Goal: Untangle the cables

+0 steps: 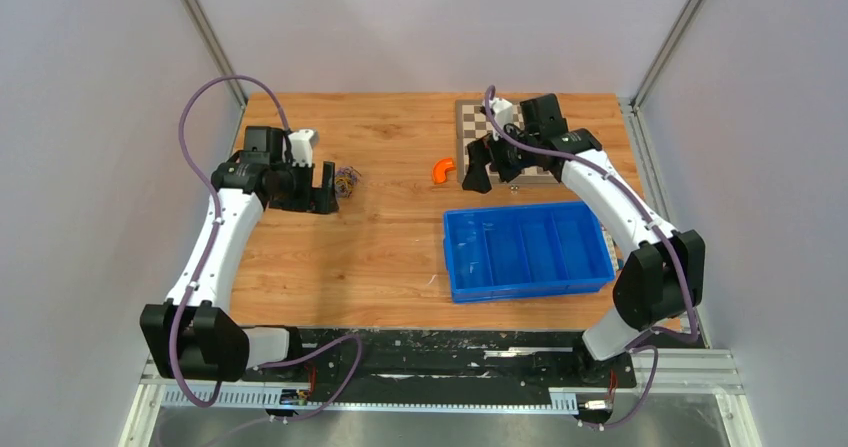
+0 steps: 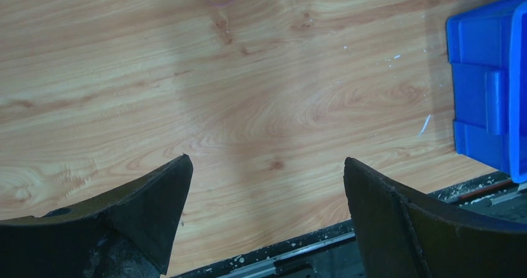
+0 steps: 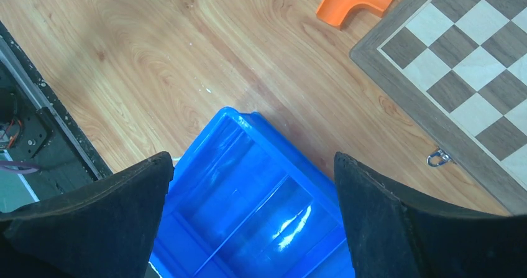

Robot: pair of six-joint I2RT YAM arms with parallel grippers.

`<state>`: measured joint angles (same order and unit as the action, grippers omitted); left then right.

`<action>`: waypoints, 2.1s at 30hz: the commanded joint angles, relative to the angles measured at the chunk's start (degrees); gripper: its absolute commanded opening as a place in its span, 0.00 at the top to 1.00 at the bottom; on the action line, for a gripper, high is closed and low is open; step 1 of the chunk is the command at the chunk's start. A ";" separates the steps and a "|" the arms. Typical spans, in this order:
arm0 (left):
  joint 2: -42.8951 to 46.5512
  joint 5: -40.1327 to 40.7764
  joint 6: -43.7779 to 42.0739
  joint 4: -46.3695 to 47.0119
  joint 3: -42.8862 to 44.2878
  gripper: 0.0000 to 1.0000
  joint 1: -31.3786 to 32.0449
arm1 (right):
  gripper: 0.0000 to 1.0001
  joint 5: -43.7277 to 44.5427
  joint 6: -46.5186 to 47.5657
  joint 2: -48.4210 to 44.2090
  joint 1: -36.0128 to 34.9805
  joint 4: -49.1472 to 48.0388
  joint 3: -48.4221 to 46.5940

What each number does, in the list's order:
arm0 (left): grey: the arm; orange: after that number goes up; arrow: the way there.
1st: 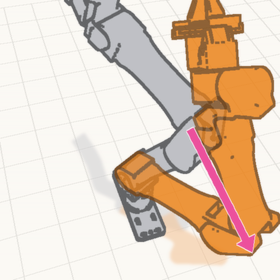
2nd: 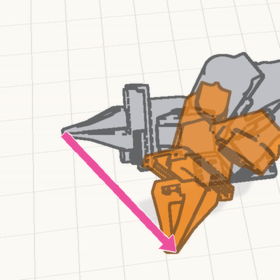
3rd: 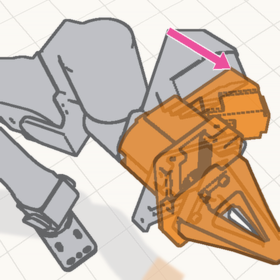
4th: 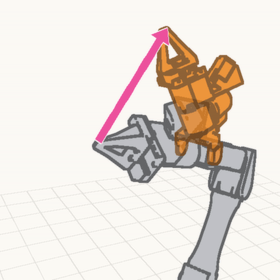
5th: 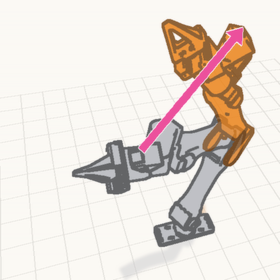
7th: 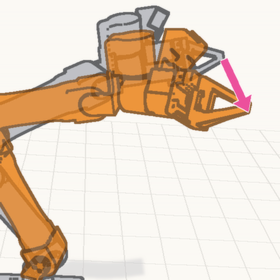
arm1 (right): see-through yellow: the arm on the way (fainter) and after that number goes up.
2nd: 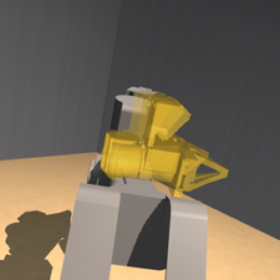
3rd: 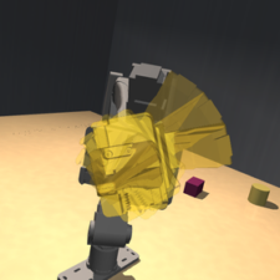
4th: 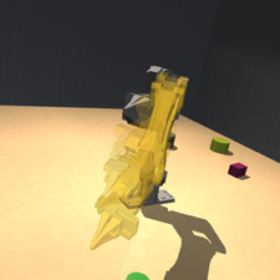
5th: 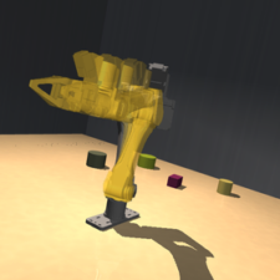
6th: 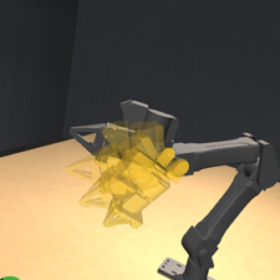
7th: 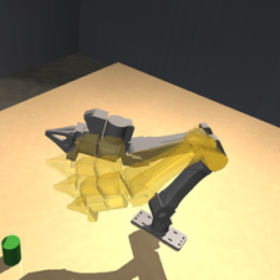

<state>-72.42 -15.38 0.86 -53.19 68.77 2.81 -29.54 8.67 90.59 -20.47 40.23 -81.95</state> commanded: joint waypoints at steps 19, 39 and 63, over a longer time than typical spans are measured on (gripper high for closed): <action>-33.95 -16.24 4.89 16.57 16.78 0.02 -9.40 | 0.00 -4.68 -5.63 16.43 -3.29 -4.93 -13.33; -43.34 -32.07 9.46 25.25 14.91 1.00 -8.11 | 0.00 -5.61 -7.70 20.68 -8.20 -7.83 -17.07; 1.04 -59.52 36.97 50.12 -12.59 1.00 -5.25 | 0.91 -17.81 -18.87 15.55 -17.40 -30.38 -10.34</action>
<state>-75.05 -71.66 36.45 -3.11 55.31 -2.33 -47.20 -10.09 110.54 -39.48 14.46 -94.76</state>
